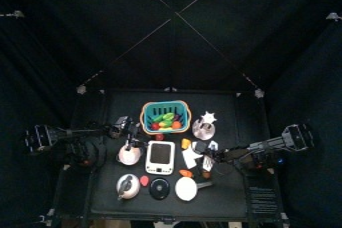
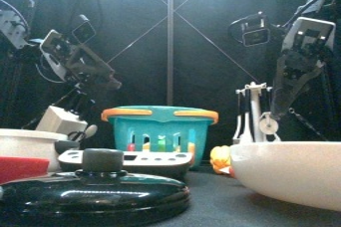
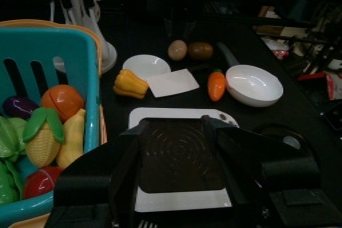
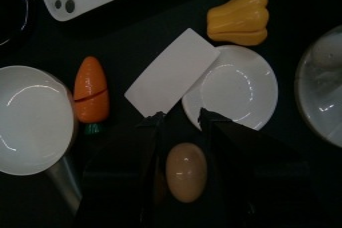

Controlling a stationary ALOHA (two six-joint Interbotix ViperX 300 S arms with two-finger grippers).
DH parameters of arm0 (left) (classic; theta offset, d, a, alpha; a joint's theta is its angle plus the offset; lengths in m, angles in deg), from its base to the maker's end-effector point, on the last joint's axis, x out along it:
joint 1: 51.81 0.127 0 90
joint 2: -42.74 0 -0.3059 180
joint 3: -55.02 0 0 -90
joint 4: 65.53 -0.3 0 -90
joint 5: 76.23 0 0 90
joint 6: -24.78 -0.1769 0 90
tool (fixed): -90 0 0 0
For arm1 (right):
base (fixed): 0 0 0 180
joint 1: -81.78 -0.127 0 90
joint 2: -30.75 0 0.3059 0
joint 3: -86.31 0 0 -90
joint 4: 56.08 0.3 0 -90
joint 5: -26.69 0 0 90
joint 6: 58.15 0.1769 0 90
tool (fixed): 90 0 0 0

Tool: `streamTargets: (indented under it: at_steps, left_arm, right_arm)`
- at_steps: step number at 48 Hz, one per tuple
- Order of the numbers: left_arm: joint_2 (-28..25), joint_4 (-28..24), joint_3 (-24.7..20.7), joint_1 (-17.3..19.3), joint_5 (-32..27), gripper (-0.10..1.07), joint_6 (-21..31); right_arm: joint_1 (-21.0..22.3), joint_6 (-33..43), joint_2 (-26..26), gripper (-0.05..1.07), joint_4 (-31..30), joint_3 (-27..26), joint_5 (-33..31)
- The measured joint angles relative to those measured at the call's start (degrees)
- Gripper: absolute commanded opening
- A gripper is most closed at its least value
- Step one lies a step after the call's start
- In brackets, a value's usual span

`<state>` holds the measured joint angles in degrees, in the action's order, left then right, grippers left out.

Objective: Grab strawberry half

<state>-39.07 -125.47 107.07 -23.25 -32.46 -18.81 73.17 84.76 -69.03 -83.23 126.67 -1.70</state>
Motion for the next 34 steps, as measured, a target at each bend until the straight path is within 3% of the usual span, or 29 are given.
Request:
streamTargets:
  at_steps: [14, 25, 34]
  left_arm:
    - [1.4, 3.7, 0.0, 0.0, 0.0, 0.85, 0.0]
    - [6.3, 11.3, 2.8, 0.0, -0.1, 0.85, -0.1]
    - [10.5, 13.5, 6.1, 0.1, -0.3, 0.85, -0.1]
  right_arm:
    - [-0.1, 0.1, 4.5, 0.73, -5.2, -4.7, 9.9]
    - [-0.2, 0.0, 16.1, 0.74, -9.1, -14.3, 15.8]
    - [-1.3, -0.1, 26.8, 0.78, -12.2, -24.0, 17.2]
